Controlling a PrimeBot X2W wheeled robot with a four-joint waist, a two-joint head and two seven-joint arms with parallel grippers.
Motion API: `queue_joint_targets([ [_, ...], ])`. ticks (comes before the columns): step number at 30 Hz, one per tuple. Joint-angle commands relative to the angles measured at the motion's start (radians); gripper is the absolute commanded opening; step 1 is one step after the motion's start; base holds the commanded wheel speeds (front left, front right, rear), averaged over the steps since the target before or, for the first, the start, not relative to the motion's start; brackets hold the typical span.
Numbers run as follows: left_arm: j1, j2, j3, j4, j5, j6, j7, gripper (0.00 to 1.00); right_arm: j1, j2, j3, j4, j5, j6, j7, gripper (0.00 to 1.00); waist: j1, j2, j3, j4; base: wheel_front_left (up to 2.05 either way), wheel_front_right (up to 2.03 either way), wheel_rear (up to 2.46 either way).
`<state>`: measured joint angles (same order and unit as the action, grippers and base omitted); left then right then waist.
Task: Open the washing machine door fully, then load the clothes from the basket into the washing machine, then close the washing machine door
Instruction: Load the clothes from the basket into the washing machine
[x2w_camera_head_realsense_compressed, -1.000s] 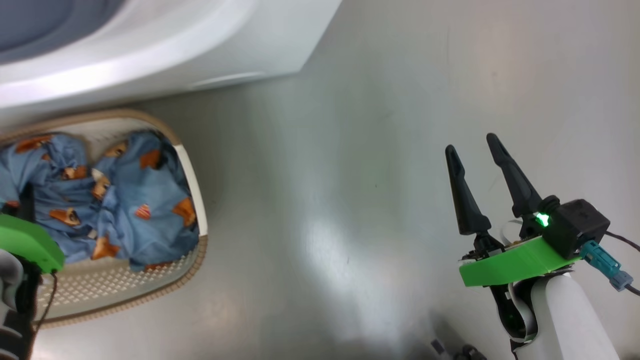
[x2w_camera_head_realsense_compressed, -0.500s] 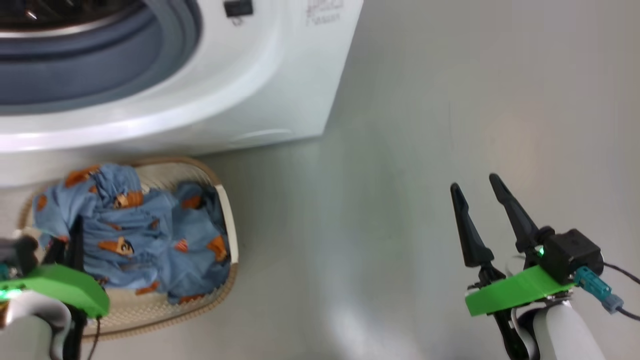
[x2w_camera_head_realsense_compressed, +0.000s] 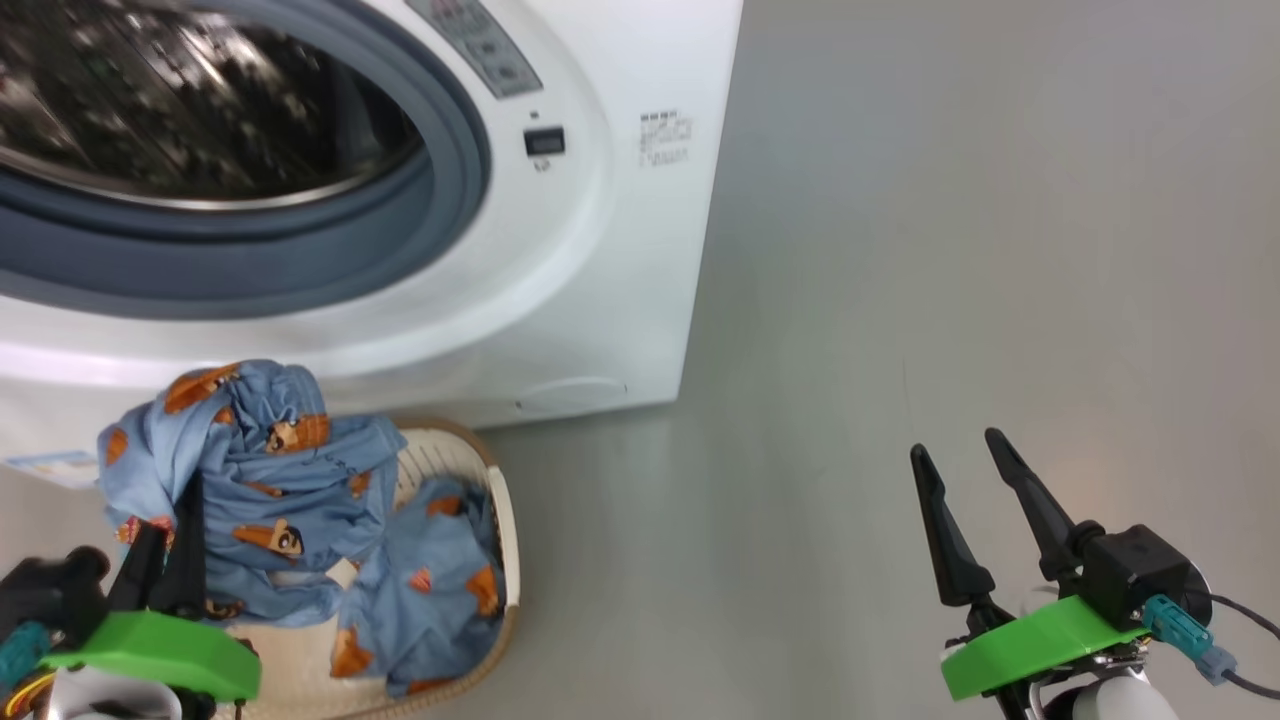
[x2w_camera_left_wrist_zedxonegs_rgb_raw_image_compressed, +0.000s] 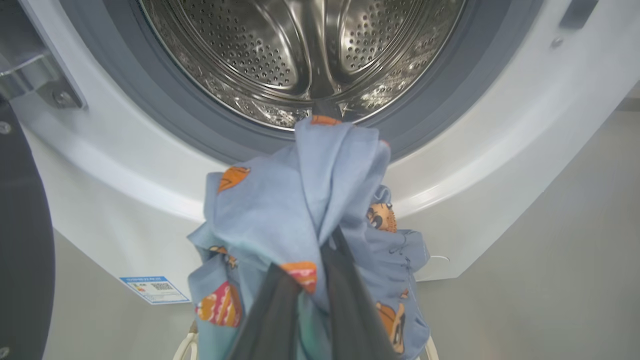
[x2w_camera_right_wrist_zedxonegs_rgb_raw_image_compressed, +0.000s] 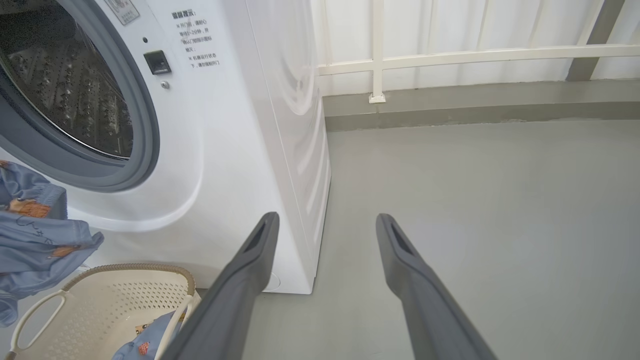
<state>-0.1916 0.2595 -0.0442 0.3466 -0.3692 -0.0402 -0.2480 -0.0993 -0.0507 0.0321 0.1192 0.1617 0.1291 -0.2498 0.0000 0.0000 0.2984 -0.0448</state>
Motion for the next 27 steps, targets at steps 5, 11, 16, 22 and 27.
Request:
queue_joint_targets([
  [5,0.064,0.003,0.068,-0.131,0.032,0.016,-0.014,0.0,0.037,0.0,0.016,-0.024,-0.014,0.002,-0.012,1.0,0.0,0.0,-0.137,0.013,0.0,0.0,0.0],
  [11,0.142,-0.021,0.092,-0.231,0.059,0.025,-0.014,0.0,0.063,0.0,0.013,-0.026,-0.022,0.002,-0.012,1.0,0.0,0.0,-0.213,0.003,0.0,0.0,0.0],
  [16,0.212,-0.044,0.103,-0.277,0.076,0.036,-0.014,0.0,0.097,0.0,-0.001,-0.033,-0.018,0.002,-0.002,1.0,0.0,0.0,-0.281,-0.001,0.0,0.0,0.0],
  [22,0.28,-0.065,0.119,-0.324,0.09,0.052,-0.014,0.0,0.129,-0.009,-0.013,-0.059,-0.012,0.002,0.015,1.0,0.0,0.0,-0.315,0.002,0.0,0.0,0.0],
  [27,0.319,-0.083,0.129,-0.344,0.093,0.062,-0.014,0.0,0.141,-0.009,-0.021,-0.074,-0.01,0.002,0.02,1.0,0.0,0.0,-0.319,0.013,0.0,0.0,0.0],
])
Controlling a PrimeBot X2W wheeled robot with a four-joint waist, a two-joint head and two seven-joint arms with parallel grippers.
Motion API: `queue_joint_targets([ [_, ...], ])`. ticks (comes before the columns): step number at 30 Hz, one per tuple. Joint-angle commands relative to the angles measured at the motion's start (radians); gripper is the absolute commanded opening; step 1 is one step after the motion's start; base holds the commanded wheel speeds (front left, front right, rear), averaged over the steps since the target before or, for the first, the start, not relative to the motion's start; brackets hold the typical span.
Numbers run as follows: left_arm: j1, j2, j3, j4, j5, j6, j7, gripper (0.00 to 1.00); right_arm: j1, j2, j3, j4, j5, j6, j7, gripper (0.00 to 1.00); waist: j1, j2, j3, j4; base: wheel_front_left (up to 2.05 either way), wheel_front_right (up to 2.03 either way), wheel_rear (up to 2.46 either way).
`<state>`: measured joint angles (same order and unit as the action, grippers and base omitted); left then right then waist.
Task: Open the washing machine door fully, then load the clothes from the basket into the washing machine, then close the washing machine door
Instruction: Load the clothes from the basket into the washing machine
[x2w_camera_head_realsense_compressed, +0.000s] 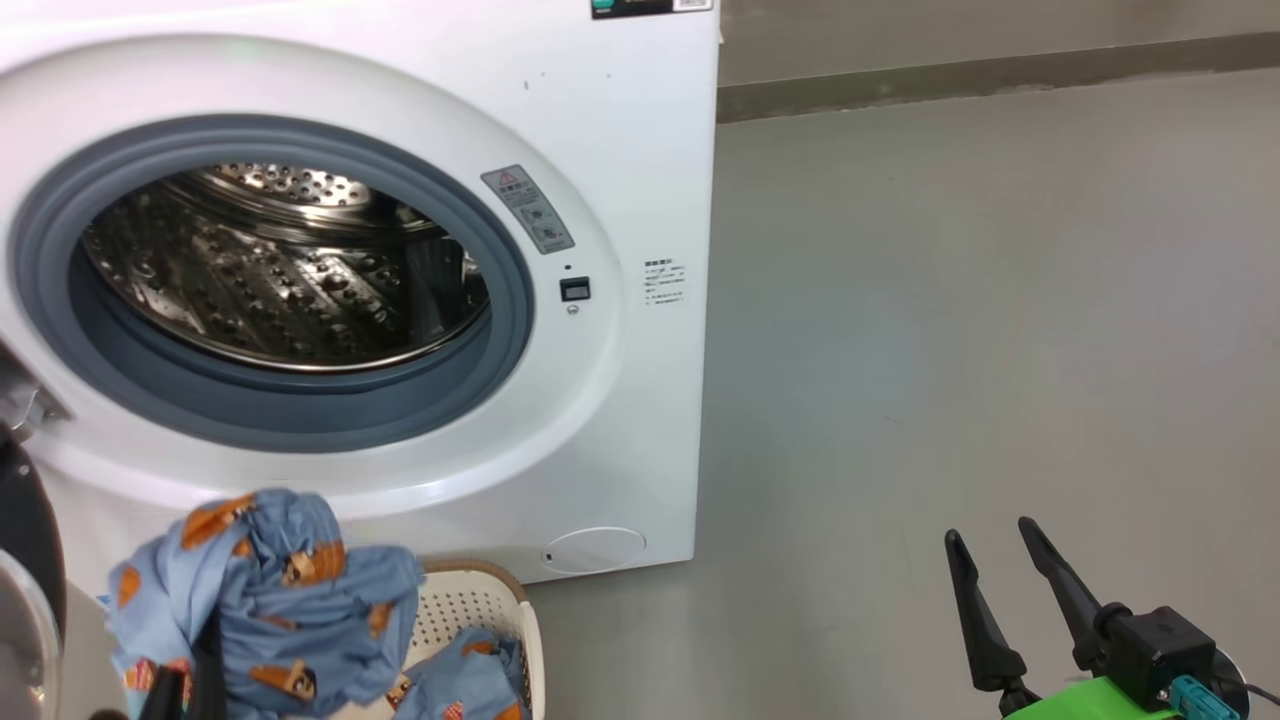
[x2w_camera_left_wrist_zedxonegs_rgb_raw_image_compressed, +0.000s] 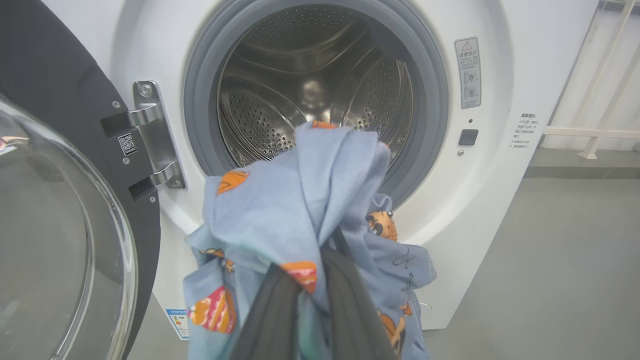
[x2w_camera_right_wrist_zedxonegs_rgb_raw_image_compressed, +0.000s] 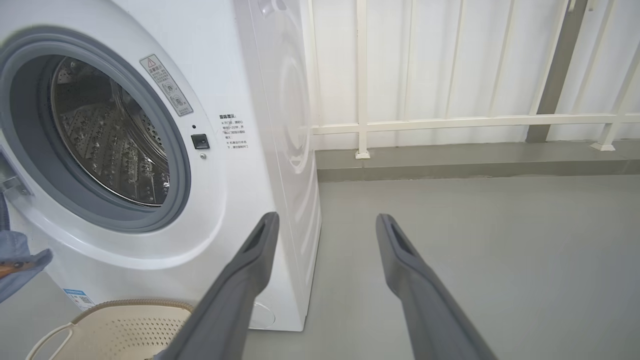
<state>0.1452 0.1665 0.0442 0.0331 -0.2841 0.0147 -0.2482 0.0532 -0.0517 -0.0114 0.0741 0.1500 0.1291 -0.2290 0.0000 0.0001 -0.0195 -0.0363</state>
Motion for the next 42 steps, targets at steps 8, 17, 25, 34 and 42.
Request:
queue_joint_targets([
  [8,-0.002,0.0,0.048,-0.027,0.015,0.001,-0.014,0.0,-0.008,-0.005,0.022,-0.036,0.003,0.002,0.002,1.0,0.0,-0.0001,0.005,0.016,0.0,0.0,0.0],
  [17,-0.008,-0.001,0.05,-0.027,0.02,-0.005,-0.014,0.0,-0.012,-0.003,0.024,-0.028,0.005,0.002,-0.001,1.0,0.0,-0.0001,0.013,0.013,0.0,0.0,0.0],
  [25,-0.027,-0.004,0.058,-0.022,0.017,-0.011,-0.014,0.0,-0.015,-0.002,0.02,-0.031,0.004,0.002,-0.006,1.0,0.0,-0.0001,0.05,0.012,0.0,0.0,0.0],
  [34,-0.117,0.011,0.071,0.008,0.009,-0.039,-0.014,0.0,-0.025,0.0,0.024,-0.031,-0.001,0.002,-0.012,1.0,0.0,-0.0001,0.124,0.015,0.0,0.0,0.0],
  [42,-0.225,0.027,0.079,0.062,-0.004,-0.065,-0.014,0.0,-0.049,0.001,0.04,-0.025,0.0,0.002,-0.018,1.0,0.0,-0.0001,0.188,-0.001,0.0,0.0,0.0],
])
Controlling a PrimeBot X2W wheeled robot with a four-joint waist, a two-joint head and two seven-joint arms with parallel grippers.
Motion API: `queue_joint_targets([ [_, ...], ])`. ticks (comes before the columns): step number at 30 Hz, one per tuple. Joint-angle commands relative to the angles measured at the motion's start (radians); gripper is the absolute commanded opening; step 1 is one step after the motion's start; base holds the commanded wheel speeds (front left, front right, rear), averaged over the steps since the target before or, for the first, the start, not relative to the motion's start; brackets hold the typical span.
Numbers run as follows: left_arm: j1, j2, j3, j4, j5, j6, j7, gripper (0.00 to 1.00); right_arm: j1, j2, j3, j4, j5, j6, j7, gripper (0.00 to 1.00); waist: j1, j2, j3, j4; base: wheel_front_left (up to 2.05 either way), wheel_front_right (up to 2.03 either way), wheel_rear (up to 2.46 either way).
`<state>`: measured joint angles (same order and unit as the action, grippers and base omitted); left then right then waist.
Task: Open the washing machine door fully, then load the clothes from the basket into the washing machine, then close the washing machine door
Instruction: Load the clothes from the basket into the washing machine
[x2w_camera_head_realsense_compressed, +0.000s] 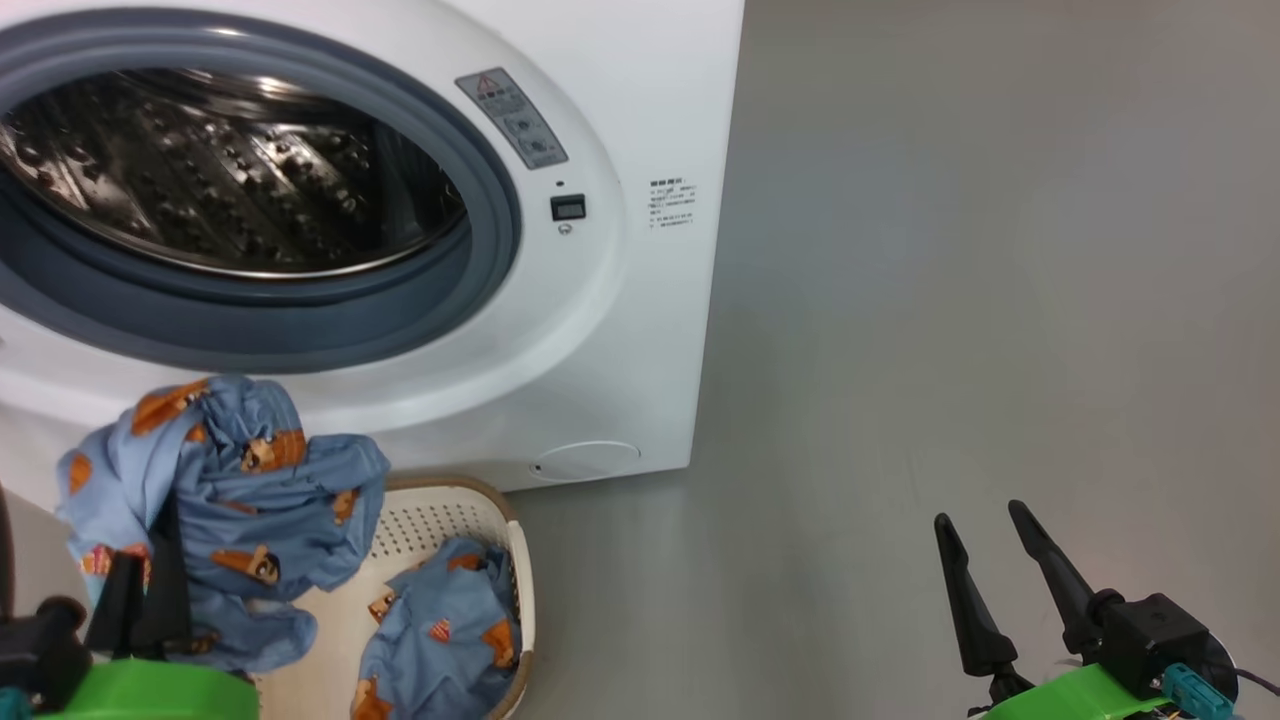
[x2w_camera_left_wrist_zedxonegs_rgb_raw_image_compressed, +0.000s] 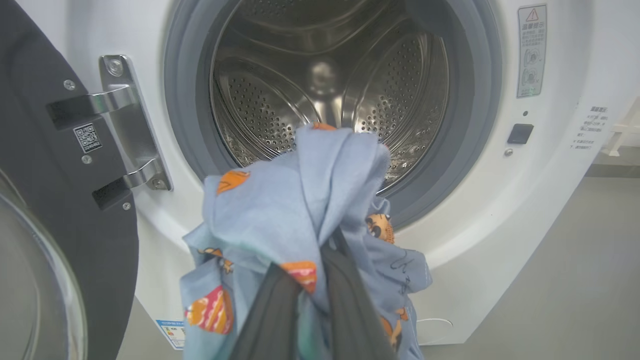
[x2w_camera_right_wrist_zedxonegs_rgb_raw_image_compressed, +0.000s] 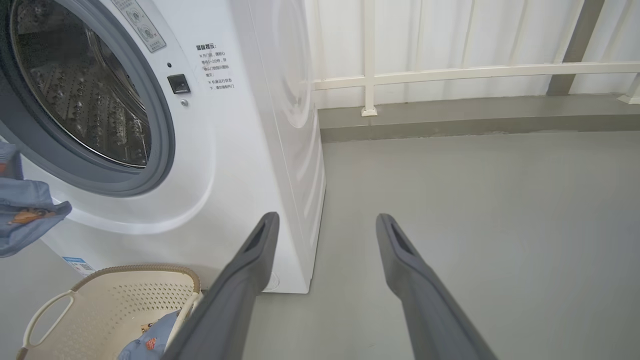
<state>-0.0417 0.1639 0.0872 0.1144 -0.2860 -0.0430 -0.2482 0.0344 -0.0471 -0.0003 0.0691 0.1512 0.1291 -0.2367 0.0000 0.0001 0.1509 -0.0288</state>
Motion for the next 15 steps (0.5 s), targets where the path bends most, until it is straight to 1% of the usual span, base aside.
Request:
queue_joint_targets([
  [1,-0.051,0.032,0.035,-0.012,-0.002,-0.01,-0.014,0.0,-0.034,-0.003,0.031,-0.019,-0.001,0.002,-0.011,1.0,0.0,-0.0001,0.026,-0.012,0.0,0.0,0.0],
  [15,-0.252,0.09,0.029,0.077,-0.002,-0.045,-0.014,0.0,-0.093,-0.003,0.038,-0.026,0.006,0.002,-0.02,1.0,0.0,-0.0001,0.197,-0.042,0.0,0.0,0.0],
])
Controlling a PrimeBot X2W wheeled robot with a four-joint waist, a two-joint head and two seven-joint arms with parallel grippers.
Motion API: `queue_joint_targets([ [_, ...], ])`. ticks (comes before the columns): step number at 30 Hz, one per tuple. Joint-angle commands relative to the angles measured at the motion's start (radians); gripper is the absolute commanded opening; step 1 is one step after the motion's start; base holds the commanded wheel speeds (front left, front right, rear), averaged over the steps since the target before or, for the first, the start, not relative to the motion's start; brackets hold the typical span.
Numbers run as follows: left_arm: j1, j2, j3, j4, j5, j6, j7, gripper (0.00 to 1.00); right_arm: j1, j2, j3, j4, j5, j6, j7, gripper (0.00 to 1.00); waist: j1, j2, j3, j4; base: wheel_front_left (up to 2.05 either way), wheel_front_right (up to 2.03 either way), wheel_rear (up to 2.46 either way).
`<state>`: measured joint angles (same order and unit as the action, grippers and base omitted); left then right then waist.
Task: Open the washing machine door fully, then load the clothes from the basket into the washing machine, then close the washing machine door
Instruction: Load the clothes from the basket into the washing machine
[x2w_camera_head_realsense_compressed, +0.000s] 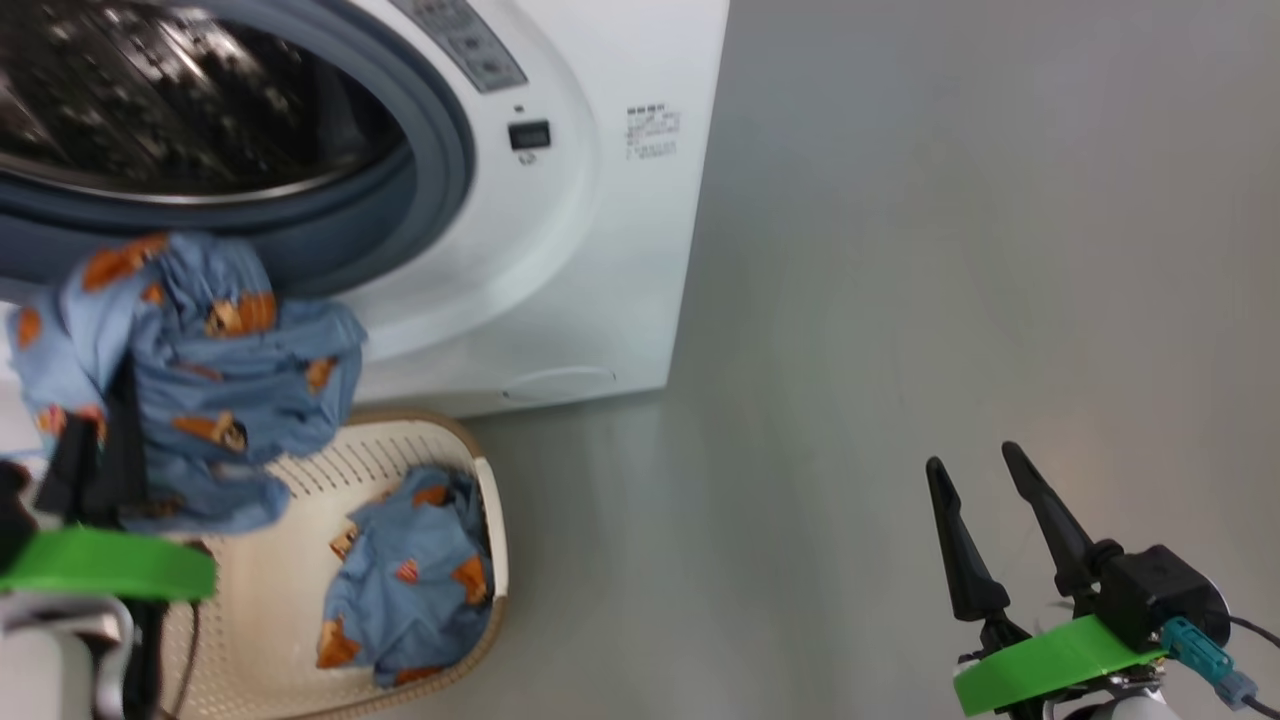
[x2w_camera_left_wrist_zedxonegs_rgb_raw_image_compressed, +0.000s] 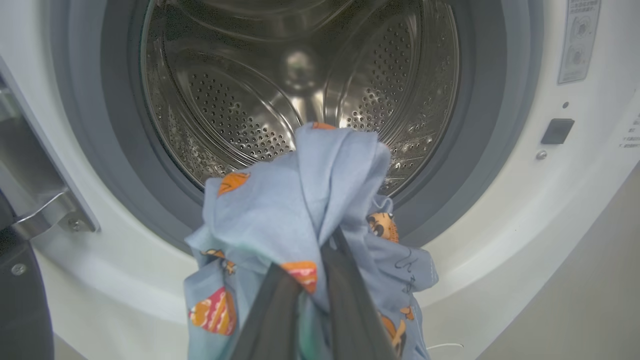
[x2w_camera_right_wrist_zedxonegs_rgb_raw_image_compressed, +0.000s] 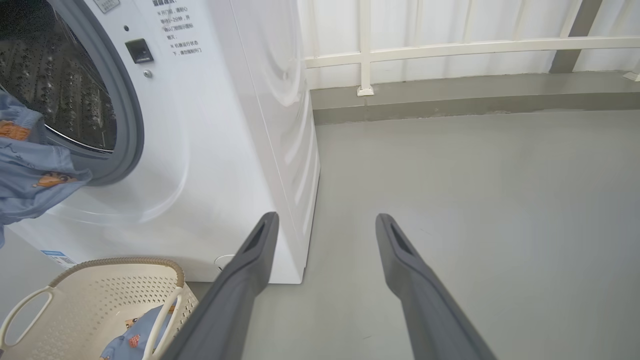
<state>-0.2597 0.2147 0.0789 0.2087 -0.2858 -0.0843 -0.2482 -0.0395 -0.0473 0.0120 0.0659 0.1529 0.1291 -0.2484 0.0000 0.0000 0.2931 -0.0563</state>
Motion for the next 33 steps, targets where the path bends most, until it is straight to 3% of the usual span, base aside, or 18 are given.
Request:
queue_joint_targets([
  [1,-0.053,0.046,0.038,-0.009,-0.004,-0.007,-0.014,0.0,-0.024,-0.003,0.027,-0.022,0.005,0.002,-0.009,1.0,0.0,0.0,0.069,-0.018,0.0,0.0,0.0],
  [13,-0.313,0.152,-0.007,0.124,-0.015,-0.035,0.005,0.0,-0.086,-0.003,0.055,-0.021,0.026,0.002,-0.013,1.0,0.0,0.0,0.178,-0.071,0.0,0.0,0.0],
  [33,-0.754,0.238,-0.105,0.397,-0.052,-0.044,0.135,0.0,-0.118,-0.003,0.07,-0.037,0.071,0.002,-0.013,1.0,0.0,0.0,0.332,-0.121,0.0,0.0,0.0],
])
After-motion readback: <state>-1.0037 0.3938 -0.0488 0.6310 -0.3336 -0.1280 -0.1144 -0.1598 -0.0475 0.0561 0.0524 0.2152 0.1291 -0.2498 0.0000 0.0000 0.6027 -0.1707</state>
